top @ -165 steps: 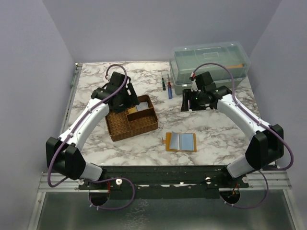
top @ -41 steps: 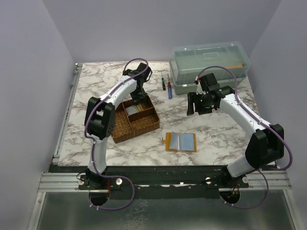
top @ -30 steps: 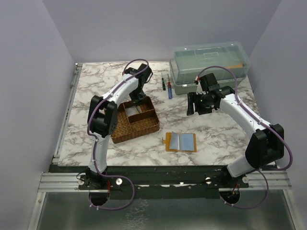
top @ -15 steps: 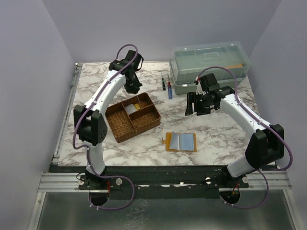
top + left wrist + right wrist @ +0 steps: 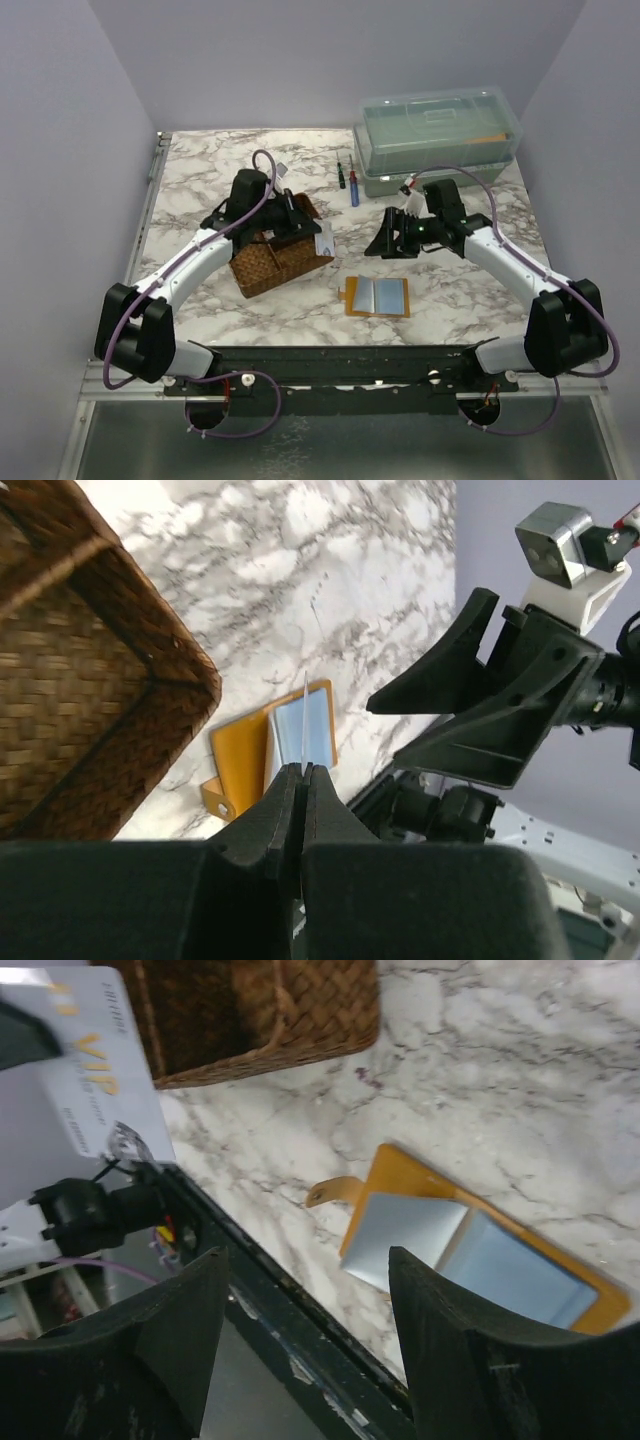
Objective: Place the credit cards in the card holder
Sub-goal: Insert the credit card into the card holder.
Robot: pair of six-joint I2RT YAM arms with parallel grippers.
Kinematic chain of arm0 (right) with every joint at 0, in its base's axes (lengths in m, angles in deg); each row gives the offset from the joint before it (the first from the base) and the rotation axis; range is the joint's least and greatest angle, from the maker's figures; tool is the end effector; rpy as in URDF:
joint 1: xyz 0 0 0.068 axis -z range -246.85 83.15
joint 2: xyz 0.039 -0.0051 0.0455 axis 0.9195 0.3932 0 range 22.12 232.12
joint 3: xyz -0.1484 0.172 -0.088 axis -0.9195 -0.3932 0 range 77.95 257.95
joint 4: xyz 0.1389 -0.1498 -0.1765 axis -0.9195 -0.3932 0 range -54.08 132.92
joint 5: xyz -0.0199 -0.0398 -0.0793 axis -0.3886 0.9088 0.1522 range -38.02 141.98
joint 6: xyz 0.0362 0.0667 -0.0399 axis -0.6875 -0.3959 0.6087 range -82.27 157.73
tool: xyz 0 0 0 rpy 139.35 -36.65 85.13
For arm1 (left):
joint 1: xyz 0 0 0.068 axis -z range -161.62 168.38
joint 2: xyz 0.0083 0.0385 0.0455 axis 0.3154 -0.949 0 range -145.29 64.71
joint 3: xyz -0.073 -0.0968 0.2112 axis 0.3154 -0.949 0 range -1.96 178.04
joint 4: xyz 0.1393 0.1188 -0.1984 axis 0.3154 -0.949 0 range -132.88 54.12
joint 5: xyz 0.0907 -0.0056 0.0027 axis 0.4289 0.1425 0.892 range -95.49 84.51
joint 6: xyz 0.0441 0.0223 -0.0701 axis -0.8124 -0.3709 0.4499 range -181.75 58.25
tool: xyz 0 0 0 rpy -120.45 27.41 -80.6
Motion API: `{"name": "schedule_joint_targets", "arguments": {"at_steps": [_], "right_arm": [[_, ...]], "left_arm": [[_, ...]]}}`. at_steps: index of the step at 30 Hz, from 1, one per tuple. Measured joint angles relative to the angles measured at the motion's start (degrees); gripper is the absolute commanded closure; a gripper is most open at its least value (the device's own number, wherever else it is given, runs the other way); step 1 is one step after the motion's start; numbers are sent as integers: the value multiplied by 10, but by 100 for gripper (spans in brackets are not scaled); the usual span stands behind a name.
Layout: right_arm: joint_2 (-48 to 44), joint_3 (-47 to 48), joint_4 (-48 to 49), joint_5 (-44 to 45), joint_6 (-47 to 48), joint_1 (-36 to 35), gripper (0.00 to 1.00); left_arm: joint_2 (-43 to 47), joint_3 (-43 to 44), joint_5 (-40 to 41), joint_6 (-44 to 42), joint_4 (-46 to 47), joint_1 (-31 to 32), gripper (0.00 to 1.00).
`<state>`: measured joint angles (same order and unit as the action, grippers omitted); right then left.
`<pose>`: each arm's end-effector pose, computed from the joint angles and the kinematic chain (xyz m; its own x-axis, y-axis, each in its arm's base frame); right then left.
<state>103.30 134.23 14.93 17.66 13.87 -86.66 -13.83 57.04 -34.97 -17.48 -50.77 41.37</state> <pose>0.2888 0.1492 0.1831 -0.9289 0.0205 -0.3697 -0.2451 0.7145 0.6553 0.3063 -0.1704 0.2350 -0.8708 -0.2907 -0.3964 0.1476 0.6145 -0.7750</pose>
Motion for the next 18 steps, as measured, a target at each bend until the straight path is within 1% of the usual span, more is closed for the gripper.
{"name": "schedule_joint_targets", "arguments": {"at_steps": [3, 5, 9, 11, 15, 16, 18], "right_arm": [[-46, -76, 94, -57, -55, 9, 32], [-76, -130, 153, -80, -95, 12, 32], [-127, -230, 247, -98, -162, 16, 35], [-139, -249, 248, -82, -174, 15, 40], [-153, -248, 202, 7, -171, 16, 49], [-156, -249, 189, 27, -169, 16, 52], [-157, -249, 167, 62, -166, 16, 61]], "left_arm": [[-5, -74, -51, 32, 116, 7, 100], [-9, -104, -76, 50, 180, 17, 100], [-13, -127, -107, 61, 259, 57, 100], [-13, -130, -116, 60, 282, 76, 100], [-33, -137, -125, 49, 309, 120, 100], [-45, -137, -126, 43, 309, 129, 100], [-87, -137, -131, 29, 309, 149, 100]]}}
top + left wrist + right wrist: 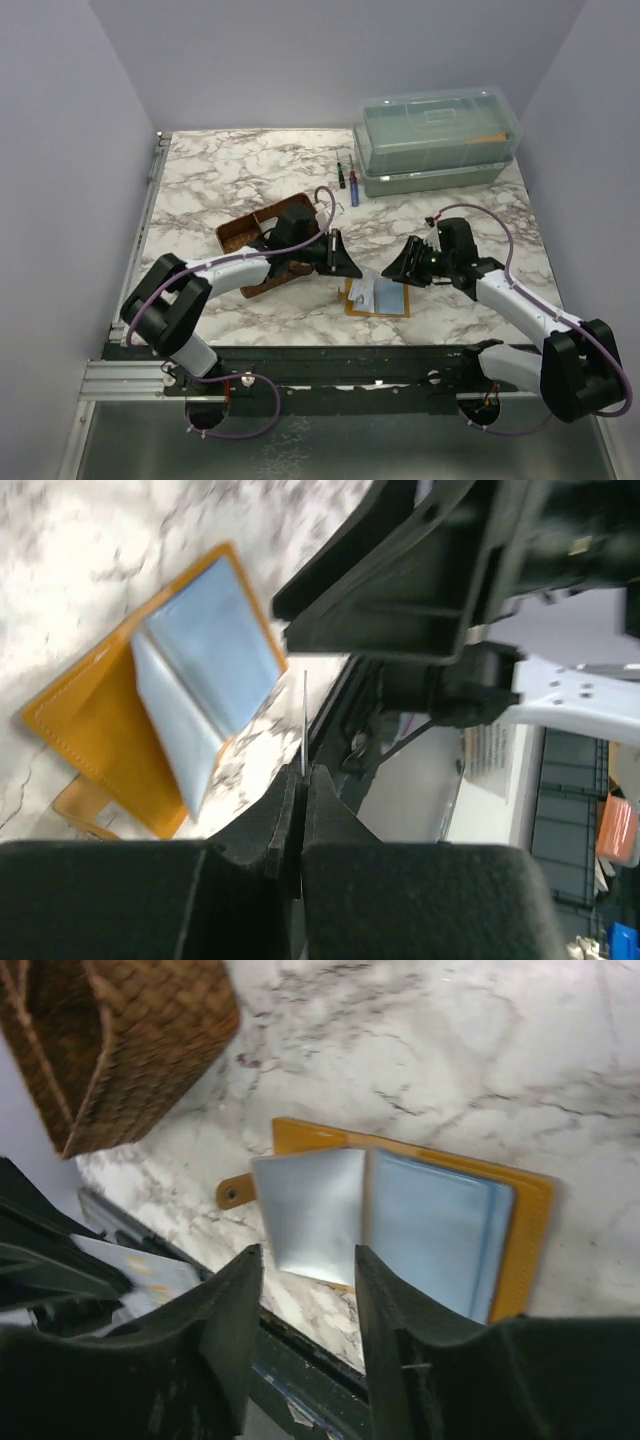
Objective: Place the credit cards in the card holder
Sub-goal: Insert the credit card into the card holder.
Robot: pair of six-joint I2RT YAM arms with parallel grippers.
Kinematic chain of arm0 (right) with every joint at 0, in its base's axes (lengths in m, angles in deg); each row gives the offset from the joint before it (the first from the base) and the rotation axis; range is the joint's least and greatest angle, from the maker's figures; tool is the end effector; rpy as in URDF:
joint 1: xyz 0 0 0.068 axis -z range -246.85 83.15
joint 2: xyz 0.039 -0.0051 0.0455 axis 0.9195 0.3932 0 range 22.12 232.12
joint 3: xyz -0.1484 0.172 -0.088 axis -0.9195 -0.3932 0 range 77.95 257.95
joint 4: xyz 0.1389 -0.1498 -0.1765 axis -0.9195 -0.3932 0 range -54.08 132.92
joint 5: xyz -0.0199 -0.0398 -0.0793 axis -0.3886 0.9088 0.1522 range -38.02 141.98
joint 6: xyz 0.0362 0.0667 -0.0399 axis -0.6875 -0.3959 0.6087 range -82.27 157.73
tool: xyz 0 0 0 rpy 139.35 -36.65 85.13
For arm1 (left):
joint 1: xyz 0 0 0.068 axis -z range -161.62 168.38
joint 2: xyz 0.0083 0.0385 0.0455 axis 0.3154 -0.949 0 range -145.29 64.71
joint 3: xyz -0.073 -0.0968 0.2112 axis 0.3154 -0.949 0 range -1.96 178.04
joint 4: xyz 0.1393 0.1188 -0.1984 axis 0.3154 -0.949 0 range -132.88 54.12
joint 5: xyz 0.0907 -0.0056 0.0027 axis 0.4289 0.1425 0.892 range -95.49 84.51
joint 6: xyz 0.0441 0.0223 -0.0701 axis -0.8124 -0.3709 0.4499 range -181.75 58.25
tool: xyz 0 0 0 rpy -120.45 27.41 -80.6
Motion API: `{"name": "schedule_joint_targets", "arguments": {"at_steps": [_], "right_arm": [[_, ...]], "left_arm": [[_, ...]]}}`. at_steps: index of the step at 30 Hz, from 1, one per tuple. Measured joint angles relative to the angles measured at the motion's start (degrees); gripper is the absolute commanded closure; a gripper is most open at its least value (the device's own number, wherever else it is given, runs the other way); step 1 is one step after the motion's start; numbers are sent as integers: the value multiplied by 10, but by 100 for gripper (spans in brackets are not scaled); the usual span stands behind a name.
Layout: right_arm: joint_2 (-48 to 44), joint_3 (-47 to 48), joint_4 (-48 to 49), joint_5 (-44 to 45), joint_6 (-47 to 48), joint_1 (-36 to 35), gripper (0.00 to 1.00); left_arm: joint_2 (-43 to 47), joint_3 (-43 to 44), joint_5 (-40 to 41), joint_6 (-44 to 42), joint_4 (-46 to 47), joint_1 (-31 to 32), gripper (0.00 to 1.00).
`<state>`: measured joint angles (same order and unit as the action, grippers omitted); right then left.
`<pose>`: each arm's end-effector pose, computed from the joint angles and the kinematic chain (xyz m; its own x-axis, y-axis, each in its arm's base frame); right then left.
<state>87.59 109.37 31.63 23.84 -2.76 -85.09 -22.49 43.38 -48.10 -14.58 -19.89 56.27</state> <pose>0.2415 0.1170 0.1335 -0.8975 0.3071 -0.3166 -0.0106 0.7025 0.7116 0.2484 -0.2582 0.1654 -0.9181 0.0304 -0.3951 0.3815 0.3372 -0.8607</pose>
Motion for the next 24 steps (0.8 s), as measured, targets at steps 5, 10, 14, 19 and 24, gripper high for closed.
{"name": "schedule_joint_targets", "arguments": {"at_steps": [5, 10, 14, 19, 24], "right_arm": [[36, 0, -36, 61, 6, 0, 77], [71, 2, -59, 112, 10, 0, 88], [98, 8, -60, 136, 12, 0, 96], [120, 19, -54, 140, 11, 0, 98], [126, 20, -45, 139, 11, 0, 99]], "left_arm": [[-68, 4, -3, -26, -36, 21, 100], [-110, 41, -3, -33, -60, 27, 100], [-151, 79, -3, -31, -70, 36, 100], [-183, 95, -2, -32, -94, 40, 100], [-195, 97, -1, -29, -119, 41, 100]]}}
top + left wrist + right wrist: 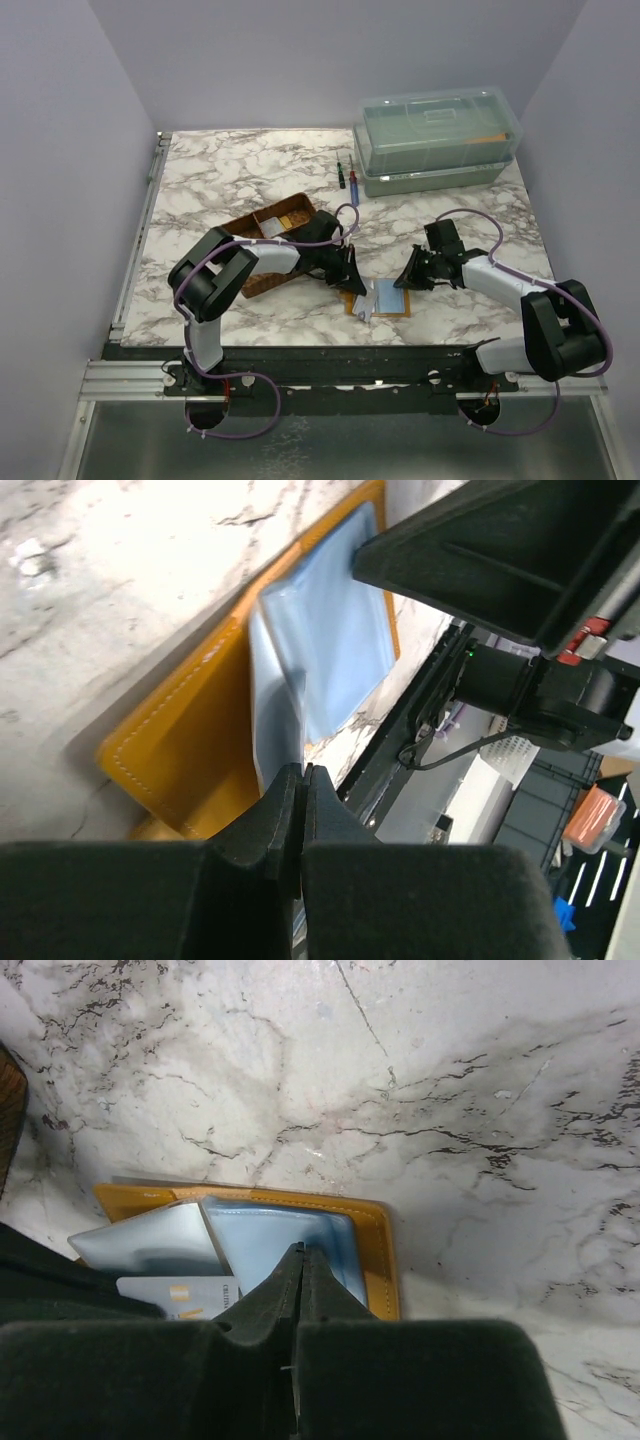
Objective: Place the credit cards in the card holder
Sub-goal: Insert the credit card into the card holder.
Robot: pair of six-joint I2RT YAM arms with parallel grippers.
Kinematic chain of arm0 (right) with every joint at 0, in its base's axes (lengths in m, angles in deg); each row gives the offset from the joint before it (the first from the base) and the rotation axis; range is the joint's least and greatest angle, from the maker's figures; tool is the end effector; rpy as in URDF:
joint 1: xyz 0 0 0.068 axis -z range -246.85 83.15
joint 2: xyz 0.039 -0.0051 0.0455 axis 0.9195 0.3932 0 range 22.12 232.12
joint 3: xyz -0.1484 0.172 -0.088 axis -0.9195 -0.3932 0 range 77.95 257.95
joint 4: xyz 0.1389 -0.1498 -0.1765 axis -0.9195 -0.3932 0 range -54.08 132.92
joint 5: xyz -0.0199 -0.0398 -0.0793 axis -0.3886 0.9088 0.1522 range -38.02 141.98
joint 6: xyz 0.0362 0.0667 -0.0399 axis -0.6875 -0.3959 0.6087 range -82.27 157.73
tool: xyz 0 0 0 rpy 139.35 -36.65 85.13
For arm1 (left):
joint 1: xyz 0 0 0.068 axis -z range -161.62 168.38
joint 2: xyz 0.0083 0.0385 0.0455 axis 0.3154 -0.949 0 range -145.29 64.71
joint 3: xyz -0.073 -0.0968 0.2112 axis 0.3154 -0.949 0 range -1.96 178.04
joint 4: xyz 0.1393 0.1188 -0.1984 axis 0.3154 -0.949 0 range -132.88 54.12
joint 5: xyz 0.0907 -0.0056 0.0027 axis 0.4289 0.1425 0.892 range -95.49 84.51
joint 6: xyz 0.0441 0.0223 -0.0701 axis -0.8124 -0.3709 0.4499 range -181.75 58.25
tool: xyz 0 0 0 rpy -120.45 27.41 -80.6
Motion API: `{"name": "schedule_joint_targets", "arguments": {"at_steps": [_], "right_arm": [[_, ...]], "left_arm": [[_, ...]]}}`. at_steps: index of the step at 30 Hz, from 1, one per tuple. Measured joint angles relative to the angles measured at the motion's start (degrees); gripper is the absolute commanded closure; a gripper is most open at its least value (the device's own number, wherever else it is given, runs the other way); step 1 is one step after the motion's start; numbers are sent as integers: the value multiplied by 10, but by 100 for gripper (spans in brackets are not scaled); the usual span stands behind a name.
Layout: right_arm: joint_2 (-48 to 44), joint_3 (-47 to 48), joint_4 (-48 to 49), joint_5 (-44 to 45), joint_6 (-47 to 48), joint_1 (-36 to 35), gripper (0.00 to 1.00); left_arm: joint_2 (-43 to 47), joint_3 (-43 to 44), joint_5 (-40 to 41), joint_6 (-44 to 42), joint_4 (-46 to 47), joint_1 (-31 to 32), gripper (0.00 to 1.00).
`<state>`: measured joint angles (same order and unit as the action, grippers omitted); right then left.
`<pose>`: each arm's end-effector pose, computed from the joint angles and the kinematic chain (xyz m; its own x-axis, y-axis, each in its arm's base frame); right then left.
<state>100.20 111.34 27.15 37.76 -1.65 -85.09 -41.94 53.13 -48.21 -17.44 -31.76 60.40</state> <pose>0.2480 0.1011 0.0780 -0.9042 0.3496 -0.2453 0.2009 0.8551 0.4780 0.2476 -0.2922 0.0802 -0.9732 0.1860 -0.1349 0.2135 0.5153 -0.8300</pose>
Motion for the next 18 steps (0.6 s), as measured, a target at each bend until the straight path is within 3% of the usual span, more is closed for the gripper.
{"name": "schedule_joint_targets", "arguments": {"at_steps": [18], "right_arm": [[0, 0, 3, 0, 0, 0, 99]], "left_arm": [[-24, 5, -6, 34, 34, -1, 100]]}}
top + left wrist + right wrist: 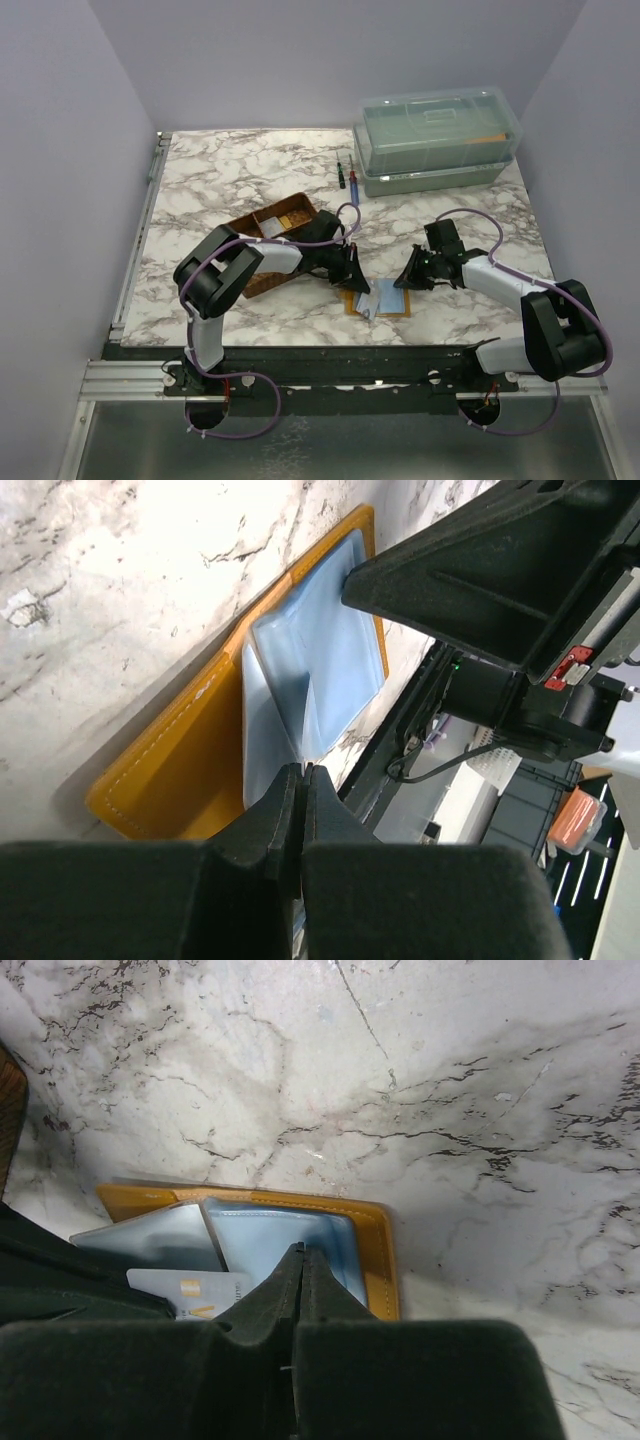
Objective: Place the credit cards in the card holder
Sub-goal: Insert the credit card into the card holder.
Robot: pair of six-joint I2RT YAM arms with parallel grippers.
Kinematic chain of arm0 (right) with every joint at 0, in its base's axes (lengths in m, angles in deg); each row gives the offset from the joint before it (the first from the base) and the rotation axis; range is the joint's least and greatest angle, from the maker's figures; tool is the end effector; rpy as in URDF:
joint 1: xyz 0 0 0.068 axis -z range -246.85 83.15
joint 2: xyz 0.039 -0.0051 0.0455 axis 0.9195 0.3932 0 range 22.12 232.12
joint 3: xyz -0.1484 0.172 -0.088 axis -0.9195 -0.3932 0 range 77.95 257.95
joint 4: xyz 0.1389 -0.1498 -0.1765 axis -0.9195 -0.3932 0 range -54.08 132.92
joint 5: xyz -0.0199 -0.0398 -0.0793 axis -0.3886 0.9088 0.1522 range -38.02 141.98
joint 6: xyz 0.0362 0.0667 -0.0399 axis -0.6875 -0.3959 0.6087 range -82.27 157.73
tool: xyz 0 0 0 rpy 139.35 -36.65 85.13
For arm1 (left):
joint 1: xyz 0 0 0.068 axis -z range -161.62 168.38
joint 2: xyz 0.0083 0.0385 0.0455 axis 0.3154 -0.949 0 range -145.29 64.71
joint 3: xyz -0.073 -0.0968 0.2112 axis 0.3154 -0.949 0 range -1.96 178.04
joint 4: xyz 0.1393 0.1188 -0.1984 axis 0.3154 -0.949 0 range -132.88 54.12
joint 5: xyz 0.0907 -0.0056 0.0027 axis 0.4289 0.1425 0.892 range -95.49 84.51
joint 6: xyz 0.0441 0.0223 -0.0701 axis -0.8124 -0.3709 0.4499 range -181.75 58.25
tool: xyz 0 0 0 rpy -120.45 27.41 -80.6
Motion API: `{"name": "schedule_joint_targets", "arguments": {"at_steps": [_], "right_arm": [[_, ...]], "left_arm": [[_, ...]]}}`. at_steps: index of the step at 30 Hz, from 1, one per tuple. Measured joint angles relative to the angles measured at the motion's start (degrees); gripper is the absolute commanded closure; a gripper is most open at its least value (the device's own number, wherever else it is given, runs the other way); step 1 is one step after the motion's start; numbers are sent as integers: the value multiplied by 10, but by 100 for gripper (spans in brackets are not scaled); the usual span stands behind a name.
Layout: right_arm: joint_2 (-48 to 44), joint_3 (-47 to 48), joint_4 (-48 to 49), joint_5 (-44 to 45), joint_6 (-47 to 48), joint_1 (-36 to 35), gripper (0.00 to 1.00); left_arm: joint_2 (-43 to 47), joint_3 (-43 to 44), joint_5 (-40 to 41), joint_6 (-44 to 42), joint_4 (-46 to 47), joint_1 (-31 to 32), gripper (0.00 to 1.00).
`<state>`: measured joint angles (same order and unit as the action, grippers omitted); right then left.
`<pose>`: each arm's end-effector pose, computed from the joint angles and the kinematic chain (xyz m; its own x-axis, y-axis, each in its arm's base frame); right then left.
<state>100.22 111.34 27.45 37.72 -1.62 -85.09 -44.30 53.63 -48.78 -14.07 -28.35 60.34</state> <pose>0.2486 0.1014 0.0783 -0.9033 0.3494 -0.2489 0.1980 0.8543 0.4806 0.2520 -0.2963 0.0735 -0.9818 0.1588 -0.1046 0.1718 0.5046 -0.8461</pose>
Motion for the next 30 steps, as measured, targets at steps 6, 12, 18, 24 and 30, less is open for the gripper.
{"name": "schedule_joint_targets", "arguments": {"at_steps": [6, 12, 18, 24, 30], "right_arm": [[0, 0, 0, 0, 0, 0, 99], [0, 0, 0, -1, 0, 0, 99], [-2, -2, 2, -2, 0, 0, 99], [-6, -7, 8, -2, -2, 0, 100], [-10, -13, 14, -4, -9, 0, 99]], "left_arm": [[-13, 0, 0, 12, 22, -3, 100], [-19, 0, 6, 29, 44, -8, 100], [-19, -8, 31, 45, 74, -10, 100], [-19, -31, 51, 65, 116, -11, 100], [-19, -51, 60, 84, 154, -9, 100]]}}
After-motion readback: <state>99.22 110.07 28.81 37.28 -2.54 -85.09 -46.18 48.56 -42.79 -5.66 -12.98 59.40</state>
